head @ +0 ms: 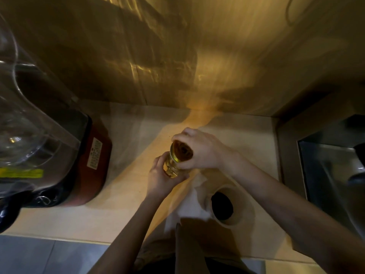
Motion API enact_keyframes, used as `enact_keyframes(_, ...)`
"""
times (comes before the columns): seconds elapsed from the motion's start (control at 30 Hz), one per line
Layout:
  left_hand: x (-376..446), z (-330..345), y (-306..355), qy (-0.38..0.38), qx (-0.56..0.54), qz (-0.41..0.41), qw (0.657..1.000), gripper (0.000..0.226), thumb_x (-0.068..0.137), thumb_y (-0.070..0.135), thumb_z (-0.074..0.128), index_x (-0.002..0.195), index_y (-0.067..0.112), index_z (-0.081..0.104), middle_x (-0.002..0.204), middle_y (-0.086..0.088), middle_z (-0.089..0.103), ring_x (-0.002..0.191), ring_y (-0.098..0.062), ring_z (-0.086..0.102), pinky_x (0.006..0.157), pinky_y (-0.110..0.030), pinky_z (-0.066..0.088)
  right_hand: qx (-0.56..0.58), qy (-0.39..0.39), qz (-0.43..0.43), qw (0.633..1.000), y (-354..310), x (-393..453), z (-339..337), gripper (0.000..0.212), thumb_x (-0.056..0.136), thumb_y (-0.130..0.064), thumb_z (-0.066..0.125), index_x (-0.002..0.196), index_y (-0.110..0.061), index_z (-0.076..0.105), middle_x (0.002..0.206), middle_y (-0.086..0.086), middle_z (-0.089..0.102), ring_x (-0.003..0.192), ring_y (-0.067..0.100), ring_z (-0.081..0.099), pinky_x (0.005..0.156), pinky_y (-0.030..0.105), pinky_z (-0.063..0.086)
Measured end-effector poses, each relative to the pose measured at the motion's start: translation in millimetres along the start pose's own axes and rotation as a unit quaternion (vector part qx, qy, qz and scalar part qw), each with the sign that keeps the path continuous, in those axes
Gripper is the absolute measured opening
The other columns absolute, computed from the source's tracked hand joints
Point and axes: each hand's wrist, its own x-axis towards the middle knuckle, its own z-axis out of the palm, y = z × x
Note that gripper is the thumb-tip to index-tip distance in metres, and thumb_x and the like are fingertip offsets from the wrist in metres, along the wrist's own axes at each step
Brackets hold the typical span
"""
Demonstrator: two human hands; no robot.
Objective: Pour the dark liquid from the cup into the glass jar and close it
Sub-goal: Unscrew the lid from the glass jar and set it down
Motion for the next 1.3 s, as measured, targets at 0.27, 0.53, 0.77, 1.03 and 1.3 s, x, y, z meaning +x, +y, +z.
enact_keyframes(0.27, -3, 6, 0, 0.005, 0.013, -0.002, 1.000, 0.092, 0.050, 0.052, 0.079, 0.129, 0.022, 0.042, 0.123, -0.002, 0.054, 0.096, -0.021, 0.056, 0.077, -0.029, 0.046, 0.396, 0.057, 0.184, 0.898, 73, -32, -4, 0.066, 0.055, -0.013, 0.088, 0.104, -0.030, 0.047, 0.116, 0.002, 0.053, 0.092, 0.015, 0.060, 0.072, 0.026, 0.053)
enact_keyframes(0.53, -7, 14, 6, 0.015, -0.003, -0.028, 0.999, 0.094, 0.050, 0.049, 0.080, 0.131, 0.024, 0.040, 0.128, 0.001, 0.050, 0.105, -0.013, 0.050, 0.074, -0.016, 0.042, 0.287, 0.205, 0.270, 0.896, 100, -50, 63, 0.058, 0.051, -0.027, 0.087, 0.079, -0.036, 0.038, 0.101, 0.005, 0.060, 0.091, 0.022, 0.057, 0.074, 0.036, 0.047)
enact_keyframes(0.77, -7, 14, 4, 0.007, -0.010, -0.023, 1.000, 0.091, 0.051, 0.043, 0.082, 0.130, 0.024, 0.040, 0.124, 0.006, 0.049, 0.107, -0.004, 0.044, 0.077, -0.010, 0.037, 0.247, 0.197, 0.242, 0.918, 106, -57, 93, 0.064, 0.058, -0.020, 0.083, 0.109, -0.019, 0.044, 0.116, 0.006, 0.055, 0.103, 0.022, 0.053, 0.083, 0.040, 0.051)
enact_keyframes(1.03, -5, 16, 1, -0.014, -0.064, -0.048, 0.997, 0.091, 0.052, 0.030, 0.084, 0.131, 0.025, 0.039, 0.125, 0.007, 0.046, 0.109, -0.009, 0.045, 0.069, 0.003, 0.035, 0.140, 0.157, 0.257, 0.943, 112, -55, 102, 0.074, 0.056, -0.020, 0.084, 0.120, -0.009, 0.048, 0.118, 0.010, 0.057, 0.110, 0.031, 0.047, 0.088, 0.042, 0.044)
enact_keyframes(1.3, -3, 13, 2, -0.064, -0.160, -0.066, 0.983, 0.088, 0.055, 0.017, 0.084, 0.131, 0.023, 0.039, 0.133, -0.003, 0.047, 0.118, -0.018, 0.048, 0.077, -0.005, 0.043, 0.088, 0.085, 0.278, 0.953, 109, -55, 90, 0.092, 0.065, -0.037, 0.080, 0.138, -0.013, 0.029, 0.140, 0.007, 0.042, 0.131, 0.030, 0.025, 0.106, 0.044, 0.025)
